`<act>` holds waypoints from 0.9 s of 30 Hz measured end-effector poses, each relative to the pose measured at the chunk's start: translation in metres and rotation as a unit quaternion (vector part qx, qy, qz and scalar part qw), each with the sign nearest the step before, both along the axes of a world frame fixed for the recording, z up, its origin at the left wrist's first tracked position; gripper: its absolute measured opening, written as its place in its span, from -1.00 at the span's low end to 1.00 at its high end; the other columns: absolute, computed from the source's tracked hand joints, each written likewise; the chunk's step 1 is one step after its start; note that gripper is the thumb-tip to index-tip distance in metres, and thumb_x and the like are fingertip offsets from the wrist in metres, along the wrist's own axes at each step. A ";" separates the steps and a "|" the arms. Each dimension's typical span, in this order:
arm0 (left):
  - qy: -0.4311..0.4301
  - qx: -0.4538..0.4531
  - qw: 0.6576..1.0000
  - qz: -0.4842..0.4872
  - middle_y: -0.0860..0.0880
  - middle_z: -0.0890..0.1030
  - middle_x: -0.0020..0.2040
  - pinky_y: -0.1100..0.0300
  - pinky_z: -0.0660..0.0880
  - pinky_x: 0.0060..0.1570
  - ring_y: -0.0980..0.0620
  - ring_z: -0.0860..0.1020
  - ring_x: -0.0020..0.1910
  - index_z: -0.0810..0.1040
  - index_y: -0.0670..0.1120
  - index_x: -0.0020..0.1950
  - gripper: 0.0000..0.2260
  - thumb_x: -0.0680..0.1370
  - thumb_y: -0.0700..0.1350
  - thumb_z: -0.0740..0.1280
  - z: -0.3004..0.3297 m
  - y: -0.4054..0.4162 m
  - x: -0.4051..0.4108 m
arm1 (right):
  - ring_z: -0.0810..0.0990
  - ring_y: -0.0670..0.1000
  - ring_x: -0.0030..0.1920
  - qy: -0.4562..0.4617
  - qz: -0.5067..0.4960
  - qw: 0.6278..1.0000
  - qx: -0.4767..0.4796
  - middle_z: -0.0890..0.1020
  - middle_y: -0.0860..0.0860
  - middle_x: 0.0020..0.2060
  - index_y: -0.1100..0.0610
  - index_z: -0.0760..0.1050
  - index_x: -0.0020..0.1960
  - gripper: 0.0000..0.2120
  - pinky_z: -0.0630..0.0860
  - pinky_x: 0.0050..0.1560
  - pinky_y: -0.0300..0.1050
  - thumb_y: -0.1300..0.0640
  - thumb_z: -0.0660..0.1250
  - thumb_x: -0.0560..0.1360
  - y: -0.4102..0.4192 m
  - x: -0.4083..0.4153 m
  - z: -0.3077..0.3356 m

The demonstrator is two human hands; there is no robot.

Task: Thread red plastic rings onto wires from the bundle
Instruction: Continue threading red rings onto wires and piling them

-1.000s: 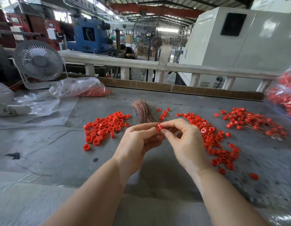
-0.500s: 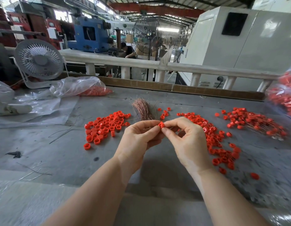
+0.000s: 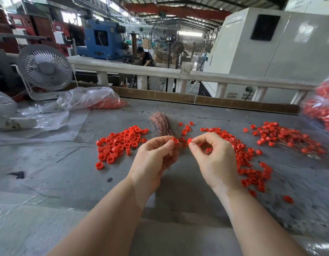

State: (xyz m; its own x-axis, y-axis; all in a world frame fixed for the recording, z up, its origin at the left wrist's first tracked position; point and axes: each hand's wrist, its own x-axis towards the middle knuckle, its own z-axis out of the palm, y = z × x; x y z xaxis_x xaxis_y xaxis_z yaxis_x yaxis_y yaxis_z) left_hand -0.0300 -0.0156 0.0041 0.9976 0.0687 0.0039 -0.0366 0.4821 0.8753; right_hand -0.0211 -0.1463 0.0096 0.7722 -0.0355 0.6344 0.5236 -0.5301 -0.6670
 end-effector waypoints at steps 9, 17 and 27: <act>0.016 -0.016 0.999 0.043 -0.03 0.64 -0.32 0.31 0.49 -0.38 0.14 0.50 -0.45 0.54 -0.14 -0.09 -0.91 0.53 -0.29 0.28 0.002 0.001 0.000 | 0.52 0.08 -0.17 0.008 0.006 0.976 -0.217 0.56 0.02 -0.30 0.14 0.53 -0.34 -0.89 0.42 -0.10 -0.09 0.29 0.43 0.30 0.000 -0.003 -0.005; 0.031 -0.003 0.999 0.034 -0.01 0.64 -0.32 0.33 0.48 -0.42 0.15 0.49 -0.45 0.56 -0.11 -0.11 -0.91 0.51 -0.28 0.31 0.002 0.002 0.000 | 0.46 0.02 -0.06 0.042 0.035 0.936 -0.348 0.52 -0.05 -0.21 0.11 0.59 -0.28 -0.94 0.33 -0.02 -0.14 0.13 0.40 0.36 0.000 -0.005 -0.007; 0.034 0.016 0.999 0.029 0.00 0.65 -0.34 0.35 0.46 -0.43 0.15 0.48 -0.44 0.55 -0.11 -0.10 -0.92 0.50 -0.27 0.32 0.001 0.001 0.000 | 0.55 0.11 -0.13 0.031 -0.051 0.978 -0.200 0.62 0.05 -0.24 0.15 0.64 -0.23 -0.93 0.46 -0.04 -0.02 0.29 0.41 0.36 -0.004 0.002 -0.006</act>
